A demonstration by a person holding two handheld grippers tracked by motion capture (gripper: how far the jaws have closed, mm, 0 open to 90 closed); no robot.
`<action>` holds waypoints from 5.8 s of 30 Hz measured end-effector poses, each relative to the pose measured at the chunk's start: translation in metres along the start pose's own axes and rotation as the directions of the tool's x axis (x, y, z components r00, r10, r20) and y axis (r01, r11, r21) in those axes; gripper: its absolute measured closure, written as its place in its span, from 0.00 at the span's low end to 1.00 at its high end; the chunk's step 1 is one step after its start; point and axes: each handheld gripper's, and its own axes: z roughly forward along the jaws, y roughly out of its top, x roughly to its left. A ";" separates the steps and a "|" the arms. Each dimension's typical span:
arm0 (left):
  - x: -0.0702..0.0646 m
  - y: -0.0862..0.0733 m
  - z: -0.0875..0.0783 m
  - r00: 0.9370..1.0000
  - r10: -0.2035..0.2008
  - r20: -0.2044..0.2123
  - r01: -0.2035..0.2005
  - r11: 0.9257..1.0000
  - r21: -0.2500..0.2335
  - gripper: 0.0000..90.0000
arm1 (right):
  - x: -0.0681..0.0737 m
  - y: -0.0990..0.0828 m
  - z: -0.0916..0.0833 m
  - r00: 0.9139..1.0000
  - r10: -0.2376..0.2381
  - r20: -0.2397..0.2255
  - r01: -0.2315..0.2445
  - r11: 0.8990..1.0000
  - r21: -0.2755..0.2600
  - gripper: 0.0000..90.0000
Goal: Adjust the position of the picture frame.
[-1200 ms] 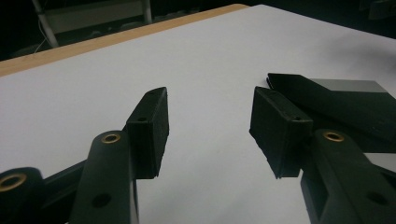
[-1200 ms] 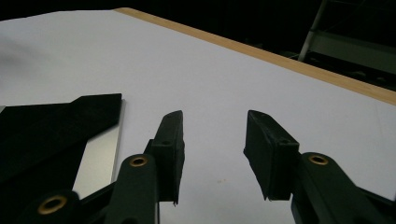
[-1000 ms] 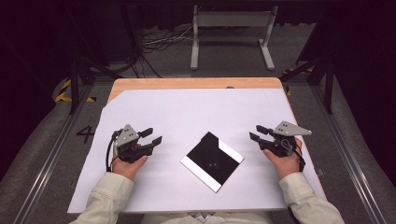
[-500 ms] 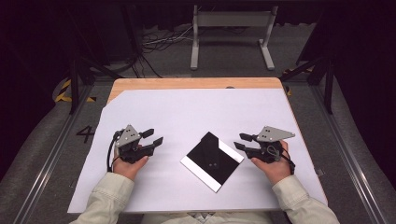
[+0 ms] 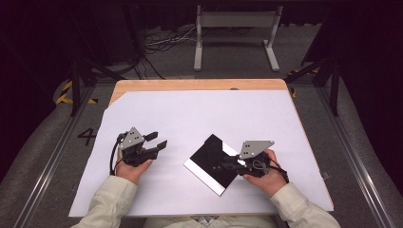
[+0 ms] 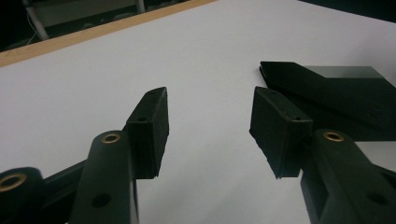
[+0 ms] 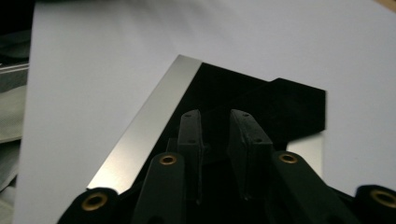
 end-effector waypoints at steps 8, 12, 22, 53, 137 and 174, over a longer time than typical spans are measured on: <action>0.000 -0.001 0.001 1.000 -0.005 0.006 0.005 1.000 0.008 0.52 | 0.017 0.003 0.016 0.992 -0.055 -0.110 0.064 0.994 0.084 0.92; 0.001 -0.001 0.002 1.000 0.003 0.002 -0.003 1.000 0.013 0.52 | 0.026 0.006 0.023 0.981 -0.062 -0.185 0.085 0.990 0.117 0.97; 0.000 -0.001 0.003 1.000 -0.007 0.005 0.007 1.000 0.023 0.52 | 0.040 0.007 0.037 0.951 -0.082 -0.298 0.142 0.972 0.189 1.00; 0.000 -0.001 0.004 1.000 -0.001 0.000 0.001 1.000 0.031 0.52 | 0.052 0.011 0.035 0.962 -0.155 -0.226 0.212 0.943 0.257 1.00; -0.089 0.024 0.119 0.951 -0.012 0.309 -0.114 0.914 0.388 1.00 | -0.045 -0.022 -0.019 0.941 0.192 0.279 -0.226 0.969 0.096 1.00; 0.027 0.054 0.158 0.989 -0.150 -0.017 0.146 0.920 0.364 1.00 | -0.038 -0.058 -0.052 0.898 0.274 0.345 -0.319 0.944 0.079 1.00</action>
